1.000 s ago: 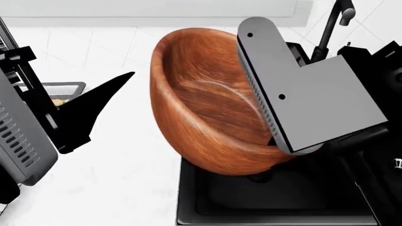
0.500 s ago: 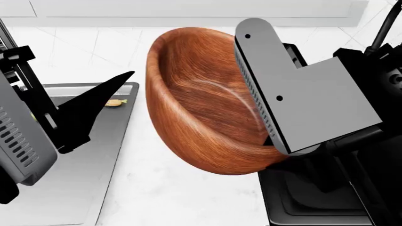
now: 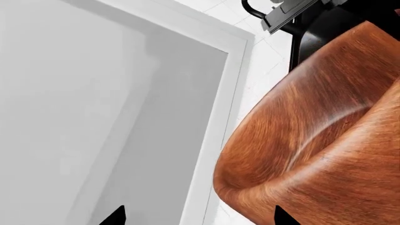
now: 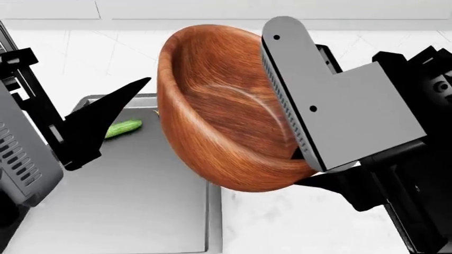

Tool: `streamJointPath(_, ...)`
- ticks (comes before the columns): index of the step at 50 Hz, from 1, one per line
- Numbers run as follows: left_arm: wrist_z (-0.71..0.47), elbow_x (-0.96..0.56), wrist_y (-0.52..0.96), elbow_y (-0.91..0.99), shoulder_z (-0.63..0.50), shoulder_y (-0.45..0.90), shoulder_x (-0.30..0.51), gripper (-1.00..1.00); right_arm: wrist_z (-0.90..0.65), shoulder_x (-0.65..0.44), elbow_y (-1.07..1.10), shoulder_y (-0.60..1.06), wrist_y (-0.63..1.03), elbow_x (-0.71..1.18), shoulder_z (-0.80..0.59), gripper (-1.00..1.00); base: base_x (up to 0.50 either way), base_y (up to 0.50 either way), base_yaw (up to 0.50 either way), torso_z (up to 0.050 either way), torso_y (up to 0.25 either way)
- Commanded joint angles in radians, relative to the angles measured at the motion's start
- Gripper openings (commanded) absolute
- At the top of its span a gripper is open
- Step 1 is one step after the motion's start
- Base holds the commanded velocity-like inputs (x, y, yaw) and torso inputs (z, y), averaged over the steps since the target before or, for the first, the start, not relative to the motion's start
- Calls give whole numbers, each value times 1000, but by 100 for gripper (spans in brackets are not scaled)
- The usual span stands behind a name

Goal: Place the two vegetables and bowl onto the tray for setting up a vegetable dip station.

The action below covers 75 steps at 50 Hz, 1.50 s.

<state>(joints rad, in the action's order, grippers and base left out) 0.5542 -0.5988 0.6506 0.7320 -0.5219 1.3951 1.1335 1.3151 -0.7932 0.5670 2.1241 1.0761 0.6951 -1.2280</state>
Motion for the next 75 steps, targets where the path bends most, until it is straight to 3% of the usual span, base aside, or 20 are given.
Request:
streamJointPath(1,0,3,-1,-2,-2,2,-4,100,-11,-1,-7,-6,-24,-15,7,-100,-1,500,0,0,0)
streamJointPath(14,-10,1,-10,-4,3,-14,2,100,-19,1,-10,-14,-27,-11,7,-100,-1,500,0,1,0)
streamJointPath(16,-11,1,-12,-6,1,-19,3,100,-120,60,-50,-25,123,114,109,-100,-1,500,0,0,5)
streamJointPath(19,-11,2,-10,-9,1,-18,1,100,-183,101,-82,-15,236,140,122,-100,71,121,0,0,0)
streamJointPath(20,-12,4,-12,-10,0,-19,0,100,-158,78,-59,-27,156,116,119,-100,0,0,0,0,0)
streamJointPath(35,13,30,-4,-31,-5,20,-6,100,-123,54,-31,-64,61,54,48,-100,0,0,0,0,0)
streamJointPath(42,115,73,75,-39,-19,171,4,100,-89,46,-29,-79,36,52,21,-100,0,0,0,0,0)
streamJointPath(47,270,157,163,-83,-68,383,-12,100,-82,64,-58,-118,-29,41,19,-100,0,0,0,0,2)
streamJointPath(52,321,173,203,-76,-78,452,-5,100,-38,97,-95,-115,-97,15,8,-100,0,0,0,0,0)
streamJointPath(64,287,151,158,-91,-55,385,17,100,121,189,-172,-64,-202,-22,-53,-100,0,0,0,0,0)
streamJointPath(65,276,158,130,-123,-59,370,-7,100,156,181,-89,-35,-165,60,-31,-100,0,0,0,0,0)
streamJointPath(75,264,149,119,-126,-46,355,-4,100,164,184,-70,-17,-170,81,-38,-100,0,0,0,0,0)
